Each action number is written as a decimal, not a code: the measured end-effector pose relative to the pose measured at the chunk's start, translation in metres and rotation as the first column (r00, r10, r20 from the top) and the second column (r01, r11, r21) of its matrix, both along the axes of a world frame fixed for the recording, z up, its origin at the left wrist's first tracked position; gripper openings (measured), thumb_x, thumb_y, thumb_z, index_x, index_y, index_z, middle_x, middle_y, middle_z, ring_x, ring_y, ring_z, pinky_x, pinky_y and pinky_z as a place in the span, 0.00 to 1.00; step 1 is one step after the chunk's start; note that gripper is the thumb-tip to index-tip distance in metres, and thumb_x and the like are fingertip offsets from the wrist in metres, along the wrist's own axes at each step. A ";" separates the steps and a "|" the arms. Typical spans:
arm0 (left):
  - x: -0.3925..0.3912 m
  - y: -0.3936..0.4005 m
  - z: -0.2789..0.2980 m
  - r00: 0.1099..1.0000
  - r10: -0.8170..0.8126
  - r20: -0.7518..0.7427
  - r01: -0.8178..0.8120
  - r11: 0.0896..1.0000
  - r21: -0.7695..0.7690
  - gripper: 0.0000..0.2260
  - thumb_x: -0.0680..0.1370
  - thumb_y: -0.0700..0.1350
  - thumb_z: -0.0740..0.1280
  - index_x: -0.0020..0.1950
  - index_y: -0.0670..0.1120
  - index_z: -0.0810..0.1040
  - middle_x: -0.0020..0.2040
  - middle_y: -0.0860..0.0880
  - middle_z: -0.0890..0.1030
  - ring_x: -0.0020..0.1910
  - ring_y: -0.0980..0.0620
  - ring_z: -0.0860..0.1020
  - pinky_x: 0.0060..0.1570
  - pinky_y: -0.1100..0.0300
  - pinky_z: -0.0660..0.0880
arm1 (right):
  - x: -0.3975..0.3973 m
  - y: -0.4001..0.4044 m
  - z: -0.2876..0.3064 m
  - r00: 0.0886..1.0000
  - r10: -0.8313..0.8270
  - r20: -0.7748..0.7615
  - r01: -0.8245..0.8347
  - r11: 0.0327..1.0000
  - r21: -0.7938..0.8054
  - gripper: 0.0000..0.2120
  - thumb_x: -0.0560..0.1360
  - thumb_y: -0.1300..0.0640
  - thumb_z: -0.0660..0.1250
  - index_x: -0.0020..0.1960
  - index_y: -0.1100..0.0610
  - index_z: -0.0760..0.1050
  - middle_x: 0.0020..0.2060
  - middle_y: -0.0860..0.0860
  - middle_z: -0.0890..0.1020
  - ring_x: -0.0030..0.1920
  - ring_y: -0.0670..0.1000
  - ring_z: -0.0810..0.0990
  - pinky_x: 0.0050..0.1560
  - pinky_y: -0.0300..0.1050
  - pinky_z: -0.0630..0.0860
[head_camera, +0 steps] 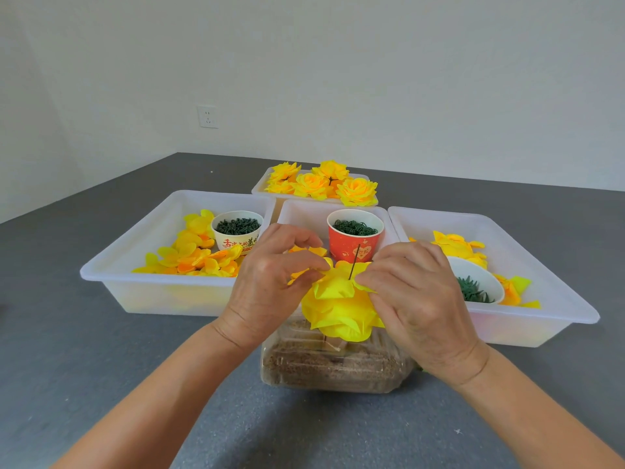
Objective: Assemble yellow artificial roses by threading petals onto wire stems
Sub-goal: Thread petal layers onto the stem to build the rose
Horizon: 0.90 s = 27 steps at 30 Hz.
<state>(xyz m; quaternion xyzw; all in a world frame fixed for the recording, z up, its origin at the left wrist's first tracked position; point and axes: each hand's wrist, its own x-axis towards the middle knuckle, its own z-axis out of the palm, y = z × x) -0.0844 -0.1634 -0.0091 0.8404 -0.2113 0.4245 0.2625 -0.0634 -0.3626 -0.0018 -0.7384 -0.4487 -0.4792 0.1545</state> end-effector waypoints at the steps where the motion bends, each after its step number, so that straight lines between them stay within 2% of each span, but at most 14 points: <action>1: 0.000 0.000 0.000 1.000 -0.001 -0.005 0.001 1.000 0.002 0.04 0.67 0.36 0.71 0.40 0.42 0.84 0.46 0.44 0.80 0.46 0.52 0.71 0.42 0.57 0.71 | 0.000 0.000 0.000 1.000 0.004 -0.012 -0.003 1.000 0.003 0.06 0.70 0.68 0.68 0.41 0.60 0.82 0.38 0.51 0.82 0.43 0.57 0.80 0.46 0.50 0.70; 5: 0.001 0.000 -0.001 1.000 -0.012 -0.008 0.012 1.000 0.008 0.04 0.68 0.35 0.71 0.40 0.42 0.84 0.46 0.44 0.81 0.44 0.48 0.74 0.41 0.54 0.73 | 0.000 -0.003 -0.003 0.996 0.021 -0.082 -0.022 1.000 -0.010 0.09 0.63 0.70 0.72 0.41 0.60 0.82 0.39 0.50 0.82 0.44 0.56 0.79 0.46 0.48 0.69; 8: 0.000 0.001 -0.002 1.000 -0.024 -0.001 0.024 0.999 0.026 0.06 0.67 0.33 0.71 0.40 0.42 0.84 0.45 0.45 0.81 0.43 0.44 0.76 0.40 0.51 0.74 | 0.001 -0.004 -0.005 0.986 0.061 -0.158 -0.060 0.998 0.011 0.08 0.65 0.67 0.72 0.43 0.60 0.82 0.39 0.51 0.82 0.45 0.56 0.78 0.45 0.52 0.71; 11: 0.000 0.000 -0.002 0.999 -0.038 -0.003 0.038 0.999 0.034 0.08 0.67 0.33 0.70 0.43 0.41 0.84 0.46 0.45 0.81 0.44 0.44 0.77 0.42 0.51 0.74 | 0.002 -0.003 -0.007 0.976 0.083 -0.203 -0.079 0.996 0.027 0.08 0.65 0.67 0.72 0.44 0.60 0.83 0.39 0.51 0.82 0.45 0.56 0.78 0.45 0.53 0.72; 20: 0.001 0.003 -0.001 0.998 -0.070 0.005 0.069 0.995 0.073 0.04 0.71 0.37 0.70 0.40 0.41 0.84 0.45 0.44 0.81 0.43 0.41 0.77 0.39 0.49 0.75 | -0.001 -0.002 -0.004 0.978 0.068 -0.197 -0.079 0.996 -0.047 0.10 0.64 0.69 0.70 0.42 0.59 0.83 0.41 0.48 0.83 0.48 0.53 0.75 0.46 0.52 0.70; 27: 0.000 0.005 -0.003 0.997 -0.074 -0.007 0.075 0.993 0.092 0.09 0.72 0.40 0.65 0.39 0.41 0.84 0.46 0.45 0.82 0.43 0.42 0.77 0.39 0.51 0.75 | 0.002 -0.004 -0.002 0.959 0.089 -0.268 -0.100 0.995 -0.026 0.10 0.63 0.68 0.70 0.42 0.58 0.83 0.41 0.47 0.83 0.49 0.51 0.74 0.50 0.48 0.68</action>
